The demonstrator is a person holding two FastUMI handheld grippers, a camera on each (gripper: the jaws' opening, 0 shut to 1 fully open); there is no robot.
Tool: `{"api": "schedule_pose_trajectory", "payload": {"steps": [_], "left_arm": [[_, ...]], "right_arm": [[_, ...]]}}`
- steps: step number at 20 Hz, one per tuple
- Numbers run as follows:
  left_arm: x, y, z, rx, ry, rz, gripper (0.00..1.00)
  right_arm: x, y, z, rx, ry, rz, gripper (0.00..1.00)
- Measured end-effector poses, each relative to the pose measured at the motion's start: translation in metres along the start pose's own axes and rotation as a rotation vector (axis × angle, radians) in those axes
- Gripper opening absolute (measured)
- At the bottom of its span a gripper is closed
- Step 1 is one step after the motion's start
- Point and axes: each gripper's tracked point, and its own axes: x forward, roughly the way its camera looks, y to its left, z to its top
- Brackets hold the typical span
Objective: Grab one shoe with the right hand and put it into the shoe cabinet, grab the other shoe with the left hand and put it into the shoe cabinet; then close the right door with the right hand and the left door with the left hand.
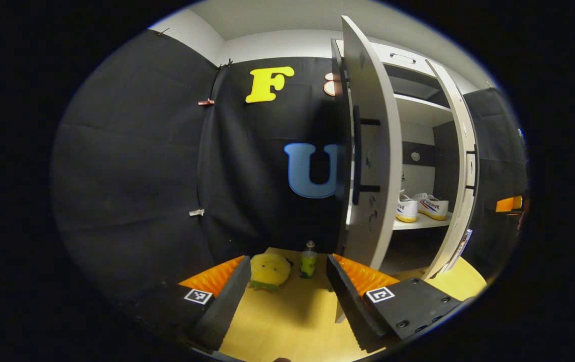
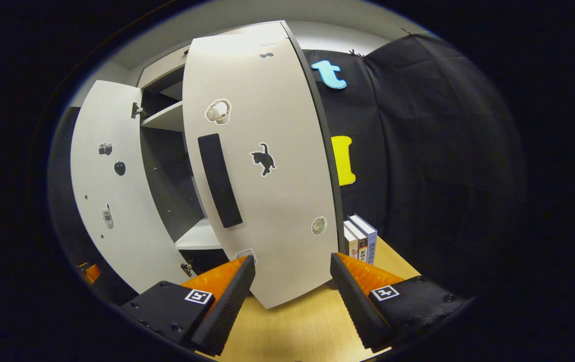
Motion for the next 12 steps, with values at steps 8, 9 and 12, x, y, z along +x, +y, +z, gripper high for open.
{"api": "schedule_pose_trajectory", "payload": {"steps": [8,9,12], "left_arm": [[0.058,0.008,0.063,-0.046,-0.075,-0.088,0.95],[0.064,0.005,0.071,-0.049,-0.08,-0.112,0.95],[0.085,-0.006,0.091,-0.046,-0.084,-0.176,0.94]], "right_arm": [[-0.015,-0.021,-0.025,-0.013,0.037,-0.087,0.98],[-0.018,-0.023,-0.029,-0.018,0.047,-0.095,0.98],[-0.022,-0.027,-0.038,-0.026,0.07,-0.117,0.99]]}}
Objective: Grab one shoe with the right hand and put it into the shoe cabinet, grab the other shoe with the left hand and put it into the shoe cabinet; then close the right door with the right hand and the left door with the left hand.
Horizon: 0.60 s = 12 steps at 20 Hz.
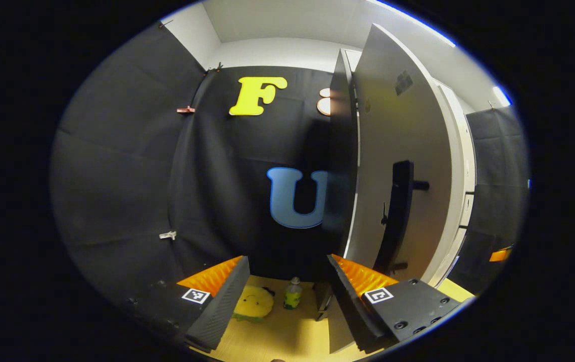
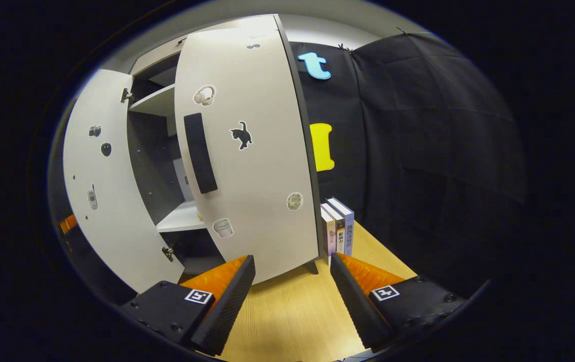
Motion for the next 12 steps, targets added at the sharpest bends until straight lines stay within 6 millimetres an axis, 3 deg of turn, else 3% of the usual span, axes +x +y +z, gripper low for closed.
{"api": "schedule_pose_trajectory", "payload": {"steps": [5,11,12], "left_arm": [[0.016,-0.024,0.031,0.035,-0.021,-0.096,0.95],[0.014,-0.032,0.036,0.104,0.01,-0.068,0.89],[0.014,-0.035,0.035,0.095,0.017,-0.068,0.92]], "right_arm": [[-0.003,-0.002,-0.013,-0.02,0.019,-0.009,0.98],[-0.003,-0.019,-0.031,-0.005,0.053,-0.031,0.98],[-0.004,-0.022,-0.033,-0.007,0.055,-0.034,0.98]]}}
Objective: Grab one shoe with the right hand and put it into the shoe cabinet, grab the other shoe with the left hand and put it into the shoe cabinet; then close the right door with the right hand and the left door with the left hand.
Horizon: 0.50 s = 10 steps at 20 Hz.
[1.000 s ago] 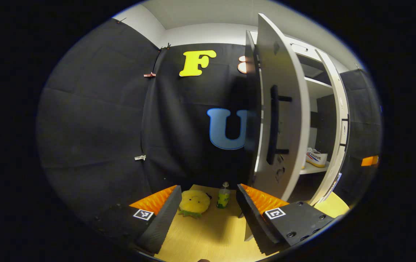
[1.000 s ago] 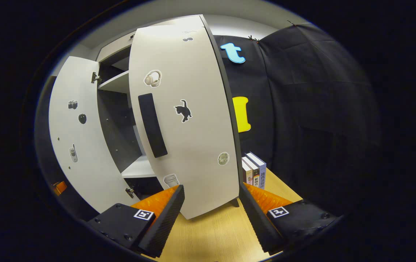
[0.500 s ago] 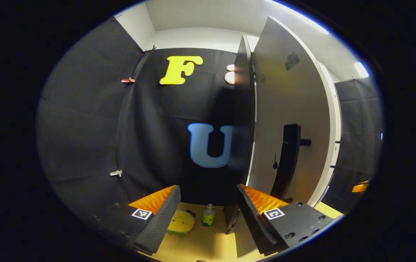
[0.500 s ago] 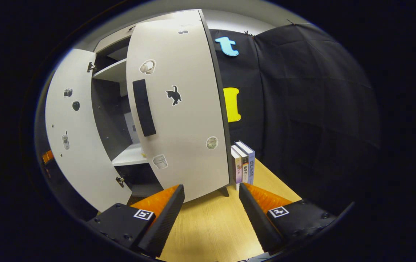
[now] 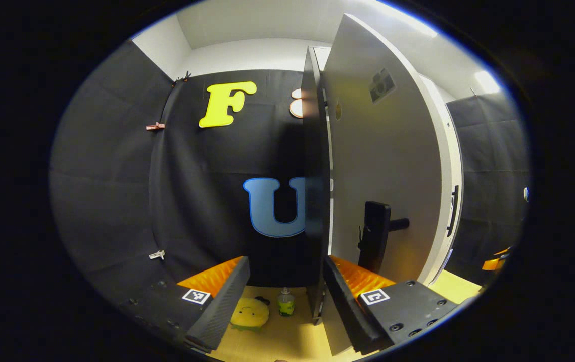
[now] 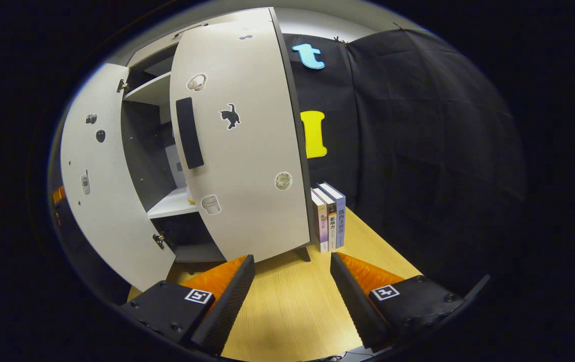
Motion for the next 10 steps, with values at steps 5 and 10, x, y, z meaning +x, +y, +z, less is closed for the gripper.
{"api": "schedule_pose_trajectory", "payload": {"steps": [5,10], "left_arm": [[-0.005,-0.03,-0.001,-0.01,0.023,0.02,0.92],[-0.008,-0.087,-0.001,-0.025,0.038,0.022,0.93]], "right_arm": [[0.006,-0.017,0.001,0.016,0.005,0.018,0.98],[0.011,-0.038,0.014,-0.004,-0.015,0.051,0.98]]}}
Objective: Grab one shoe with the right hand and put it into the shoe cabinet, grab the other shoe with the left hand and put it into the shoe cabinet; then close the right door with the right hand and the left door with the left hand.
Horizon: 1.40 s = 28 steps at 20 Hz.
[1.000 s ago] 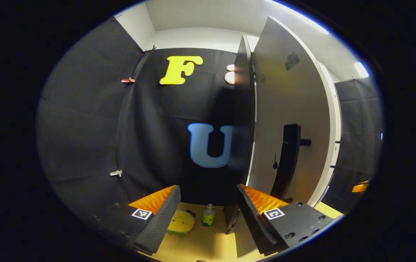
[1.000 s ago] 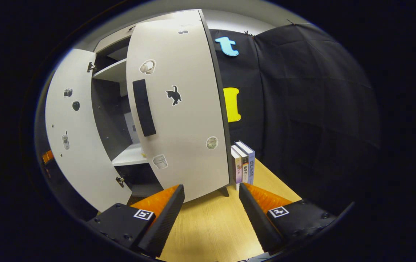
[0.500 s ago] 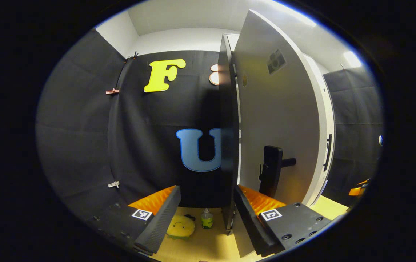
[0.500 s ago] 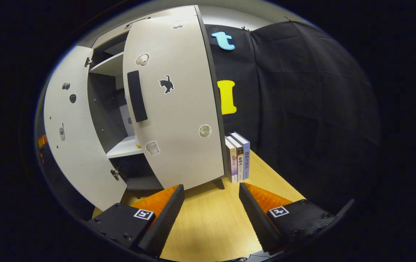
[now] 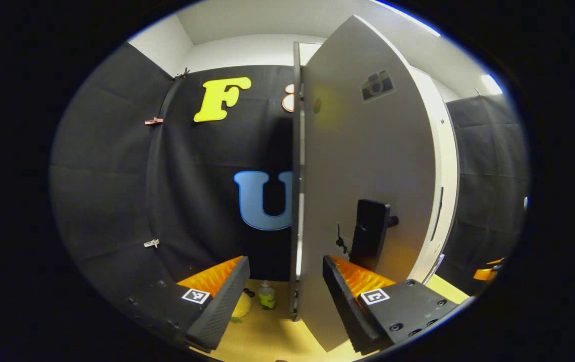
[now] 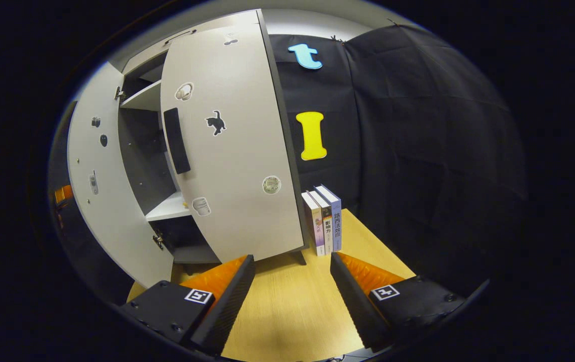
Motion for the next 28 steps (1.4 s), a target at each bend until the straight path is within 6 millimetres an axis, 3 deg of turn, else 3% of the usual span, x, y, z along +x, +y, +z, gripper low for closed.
{"api": "schedule_pose_trajectory", "payload": {"steps": [7,11,16,20,23,28], "left_arm": [[0.004,-0.096,-0.008,-0.079,0.003,-0.058,0.92],[-0.011,-0.125,-0.017,-0.054,0.025,-0.041,0.95],[-0.045,-0.155,-0.044,-0.127,0.057,-0.015,0.95],[-0.08,-0.16,-0.053,-0.13,0.04,0.069,0.95],[-0.104,-0.156,-0.058,-0.094,0.028,0.14,0.95],[-0.12,-0.157,-0.076,-0.01,0.064,0.165,0.95]], "right_arm": [[-0.002,-0.035,0.006,-0.014,-0.008,0.044,0.99],[-0.002,-0.052,-0.002,0.014,0.016,0.074,0.98],[-0.006,-0.075,-0.001,0.025,0.015,0.106,0.98],[-0.014,-0.084,-0.01,0.018,0.021,0.159,0.98],[-0.02,-0.088,-0.004,0.009,-0.021,0.181,0.99],[-0.036,-0.075,0.004,0.018,-0.055,0.181,0.98]]}}
